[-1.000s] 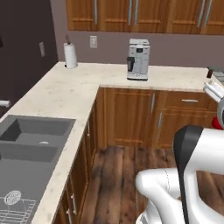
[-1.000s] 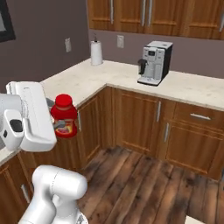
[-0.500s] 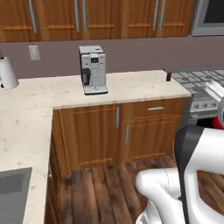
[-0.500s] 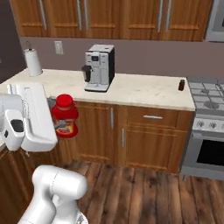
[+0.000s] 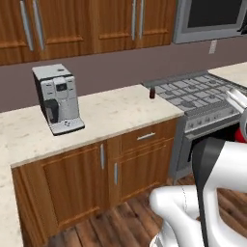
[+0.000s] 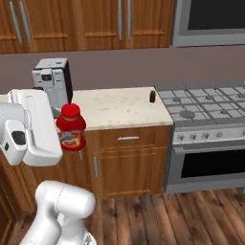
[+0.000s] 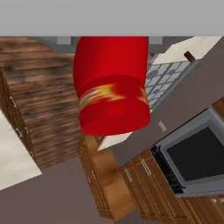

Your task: Collect the paprika, ketchup, and shaker from the cabinet and place them next to the stove.

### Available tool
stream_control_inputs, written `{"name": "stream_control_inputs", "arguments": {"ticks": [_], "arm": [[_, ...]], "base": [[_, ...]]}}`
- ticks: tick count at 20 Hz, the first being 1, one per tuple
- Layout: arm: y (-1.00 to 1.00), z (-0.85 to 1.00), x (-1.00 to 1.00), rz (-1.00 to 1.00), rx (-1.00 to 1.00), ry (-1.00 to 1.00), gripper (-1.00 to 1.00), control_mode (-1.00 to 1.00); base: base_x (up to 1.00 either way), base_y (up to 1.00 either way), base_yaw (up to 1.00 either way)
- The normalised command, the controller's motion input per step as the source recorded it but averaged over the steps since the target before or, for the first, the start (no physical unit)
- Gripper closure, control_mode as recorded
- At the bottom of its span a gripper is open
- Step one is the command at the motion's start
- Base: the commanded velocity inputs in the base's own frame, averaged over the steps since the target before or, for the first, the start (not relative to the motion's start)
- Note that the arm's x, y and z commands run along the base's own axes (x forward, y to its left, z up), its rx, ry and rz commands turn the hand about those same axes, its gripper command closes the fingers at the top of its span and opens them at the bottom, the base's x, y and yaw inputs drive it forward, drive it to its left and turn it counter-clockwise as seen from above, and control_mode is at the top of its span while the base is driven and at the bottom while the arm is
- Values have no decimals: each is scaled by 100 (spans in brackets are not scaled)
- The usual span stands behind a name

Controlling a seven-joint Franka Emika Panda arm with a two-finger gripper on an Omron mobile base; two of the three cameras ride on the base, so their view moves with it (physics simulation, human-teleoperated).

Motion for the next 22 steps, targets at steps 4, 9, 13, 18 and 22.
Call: {"name": "stream_control_inputs", "arguments": {"ticks": [4,9,13,18,22], "arm": [[0,0,0,0,0,0,100,100],[0,0,0,0,0,0,100,100],[0,0,0,0,0,0,100,100],[0,0,0,0,0,0,100,100],[0,0,0,0,0,0,100,100]], "base": [[89,0,-46],[95,-25,-39],[83,-90,-16],[73,-100,-5],[72,-100,0]]}}
